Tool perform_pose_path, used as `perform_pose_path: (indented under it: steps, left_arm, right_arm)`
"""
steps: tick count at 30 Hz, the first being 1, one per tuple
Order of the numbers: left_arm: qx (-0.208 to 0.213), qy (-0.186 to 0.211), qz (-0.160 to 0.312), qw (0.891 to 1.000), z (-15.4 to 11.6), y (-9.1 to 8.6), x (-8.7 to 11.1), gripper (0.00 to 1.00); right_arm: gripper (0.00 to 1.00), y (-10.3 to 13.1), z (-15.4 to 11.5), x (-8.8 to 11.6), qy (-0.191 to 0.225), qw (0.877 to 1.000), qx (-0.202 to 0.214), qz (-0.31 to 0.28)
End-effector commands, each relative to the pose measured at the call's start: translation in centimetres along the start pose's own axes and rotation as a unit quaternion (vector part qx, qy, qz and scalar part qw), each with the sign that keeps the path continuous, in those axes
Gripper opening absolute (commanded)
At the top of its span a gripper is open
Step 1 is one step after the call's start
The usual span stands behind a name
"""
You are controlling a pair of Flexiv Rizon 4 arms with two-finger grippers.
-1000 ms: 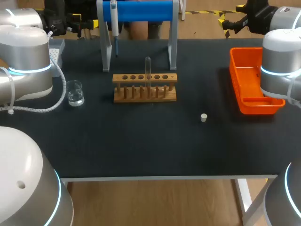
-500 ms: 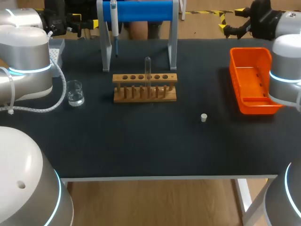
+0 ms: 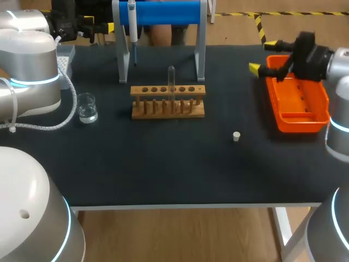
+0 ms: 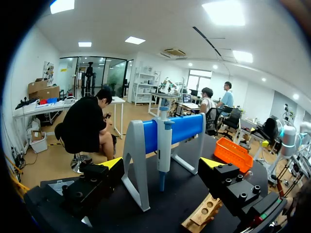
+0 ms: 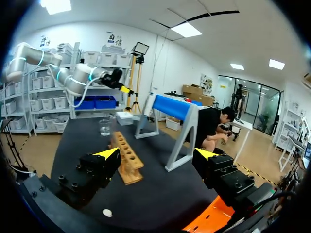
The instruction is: Invert the test tube, pick up the pipette, mount the tip to pipette, aspirate from beaker and dispense into the tube, eject the tip, return the pipette, and cap with the stopper.
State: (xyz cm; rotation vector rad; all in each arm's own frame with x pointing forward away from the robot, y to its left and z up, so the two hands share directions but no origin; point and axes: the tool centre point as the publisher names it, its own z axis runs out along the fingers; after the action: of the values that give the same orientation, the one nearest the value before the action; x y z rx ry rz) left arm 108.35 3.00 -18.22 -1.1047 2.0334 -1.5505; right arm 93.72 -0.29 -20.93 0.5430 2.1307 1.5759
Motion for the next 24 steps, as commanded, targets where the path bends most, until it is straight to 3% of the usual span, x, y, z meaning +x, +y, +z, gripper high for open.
perform_pose_path:
  steps: [1, 11, 24]
  left_arm:
    - [0.0, 0.0, 0.0, 1.0, 0.0, 0.0, 0.0, 1.0]
    - [0.0, 0.0, 0.0, 1.0, 0.0, 0.0, 0.0, 1.0]
    - [0.0, 0.0, 0.0, 1.0, 0.0, 0.0, 0.0, 1.0]
  right_arm:
    - [1.0, -0.7, -3.6, 3.7, 0.014, 1.0, -0.019, 0.003]
    - [1.0, -1.8, -3.7, 7.9, 0.044, 0.998, -0.019, -0.033]
    - [1.0, -1.8, -3.7, 7.9, 0.045, 0.998, -0.019, -0.033]
